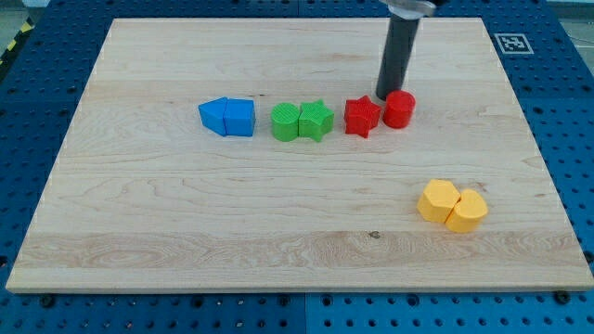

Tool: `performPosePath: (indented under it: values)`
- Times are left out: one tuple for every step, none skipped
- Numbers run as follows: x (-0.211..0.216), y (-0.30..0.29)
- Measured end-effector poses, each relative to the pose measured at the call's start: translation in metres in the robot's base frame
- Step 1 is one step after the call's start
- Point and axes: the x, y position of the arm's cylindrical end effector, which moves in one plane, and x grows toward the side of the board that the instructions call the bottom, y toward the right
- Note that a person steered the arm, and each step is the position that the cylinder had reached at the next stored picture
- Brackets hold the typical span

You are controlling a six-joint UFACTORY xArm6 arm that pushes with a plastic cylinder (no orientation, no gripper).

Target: Move the yellow hexagon on the right side of red circle

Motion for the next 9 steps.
performPosePath:
  values:
    - [0.001,0.013]
    - [-0.016,0.035]
    - [0.0,0.083]
    - [0.058,0.123]
    - [0.104,0.12]
    - [0.105,0.07]
    - [0.11,0.017]
    - [0.133,-0.029]
    - [0.177,-0.038]
